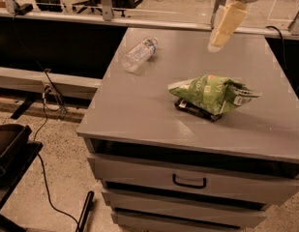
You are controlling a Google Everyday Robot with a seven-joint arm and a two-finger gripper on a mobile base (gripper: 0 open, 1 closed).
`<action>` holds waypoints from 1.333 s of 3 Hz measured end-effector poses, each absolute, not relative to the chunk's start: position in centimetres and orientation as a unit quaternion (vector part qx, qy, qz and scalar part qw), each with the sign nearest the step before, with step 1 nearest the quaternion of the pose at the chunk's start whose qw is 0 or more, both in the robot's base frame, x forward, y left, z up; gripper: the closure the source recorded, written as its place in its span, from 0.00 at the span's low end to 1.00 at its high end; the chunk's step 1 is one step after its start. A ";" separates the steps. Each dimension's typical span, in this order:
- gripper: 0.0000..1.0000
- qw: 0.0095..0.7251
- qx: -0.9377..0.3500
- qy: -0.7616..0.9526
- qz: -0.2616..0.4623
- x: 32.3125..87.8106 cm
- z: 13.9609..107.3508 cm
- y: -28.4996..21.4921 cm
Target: Pick water bottle
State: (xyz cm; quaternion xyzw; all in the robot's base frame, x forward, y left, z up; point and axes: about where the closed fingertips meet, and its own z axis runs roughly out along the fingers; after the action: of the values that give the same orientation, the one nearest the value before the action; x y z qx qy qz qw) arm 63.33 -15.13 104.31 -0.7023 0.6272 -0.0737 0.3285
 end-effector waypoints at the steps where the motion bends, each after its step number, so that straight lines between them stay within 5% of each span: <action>1: 0.00 0.333 -0.744 0.571 -0.098 65.2 104.2 -11.0; 4: 0.00 0.296 -0.800 0.500 -0.150 68.6 99.6 -5.8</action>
Offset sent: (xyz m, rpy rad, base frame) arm 0.0549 0.1380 -0.0863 -0.3194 -0.1759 0.2835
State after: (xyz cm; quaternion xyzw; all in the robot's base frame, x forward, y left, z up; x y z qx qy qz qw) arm 68.56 -5.76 99.59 -0.8002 0.4998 -0.1495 0.2957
